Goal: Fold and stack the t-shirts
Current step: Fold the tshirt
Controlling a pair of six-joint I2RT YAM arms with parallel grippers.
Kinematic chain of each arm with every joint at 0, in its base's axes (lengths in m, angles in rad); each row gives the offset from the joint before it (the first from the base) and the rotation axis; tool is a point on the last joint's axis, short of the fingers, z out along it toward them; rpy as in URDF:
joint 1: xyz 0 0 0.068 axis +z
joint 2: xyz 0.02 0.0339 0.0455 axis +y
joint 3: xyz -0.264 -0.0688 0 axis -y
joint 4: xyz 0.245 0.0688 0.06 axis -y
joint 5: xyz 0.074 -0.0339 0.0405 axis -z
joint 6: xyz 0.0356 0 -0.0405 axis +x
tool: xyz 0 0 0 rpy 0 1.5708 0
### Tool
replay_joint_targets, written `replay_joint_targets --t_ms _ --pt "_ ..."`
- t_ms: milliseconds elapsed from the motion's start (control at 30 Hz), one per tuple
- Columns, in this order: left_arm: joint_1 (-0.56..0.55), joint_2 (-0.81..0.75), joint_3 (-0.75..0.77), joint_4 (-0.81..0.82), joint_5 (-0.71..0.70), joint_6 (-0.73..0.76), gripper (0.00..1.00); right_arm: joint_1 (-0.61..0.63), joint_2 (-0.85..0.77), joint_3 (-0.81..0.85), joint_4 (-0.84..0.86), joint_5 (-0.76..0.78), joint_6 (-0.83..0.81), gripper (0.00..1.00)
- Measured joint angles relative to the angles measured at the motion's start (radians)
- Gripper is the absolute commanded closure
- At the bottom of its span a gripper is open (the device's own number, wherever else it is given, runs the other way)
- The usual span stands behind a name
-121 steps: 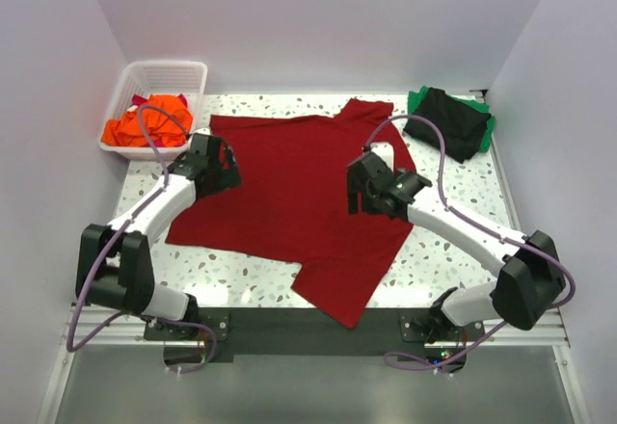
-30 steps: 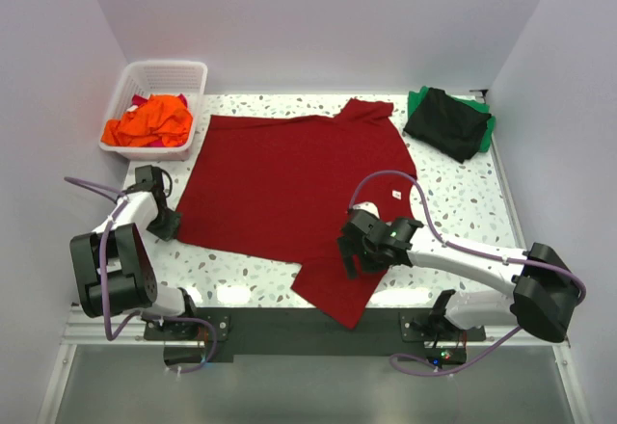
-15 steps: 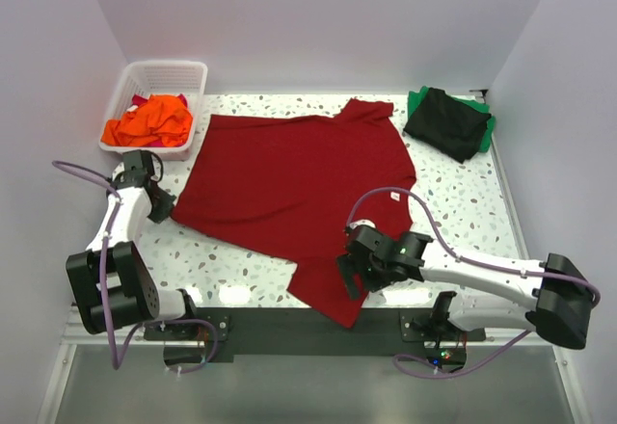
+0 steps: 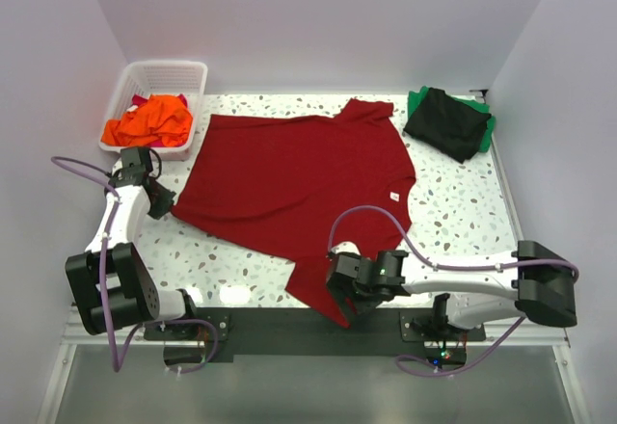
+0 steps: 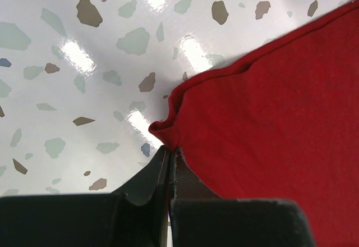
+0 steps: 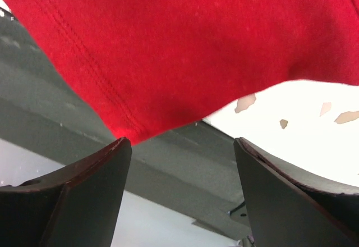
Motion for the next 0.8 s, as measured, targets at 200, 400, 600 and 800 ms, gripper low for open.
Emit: replay_joint_targets --t_ms 200,400,600,800 --pt "0.000 0.002 -0.001 0.006 0.008 0.003 1.00 0.005 0.044 0.014 0.049 0.015 0.003 0.27" --pt "0.000 0.005 -0.002 0.007 0.013 0.003 1.00 0.006 0.098 0.048 0.112 0.014 -0.004 0.28" --pt "0.000 0.005 -0.007 0.008 0.015 0.015 1.00 0.006 0.114 0.051 0.127 0.011 -0.003 0.32" --pt "0.000 0.006 -0.019 0.013 0.022 0.018 1.00 0.019 0.124 0.058 0.108 0.021 0.008 0.35"
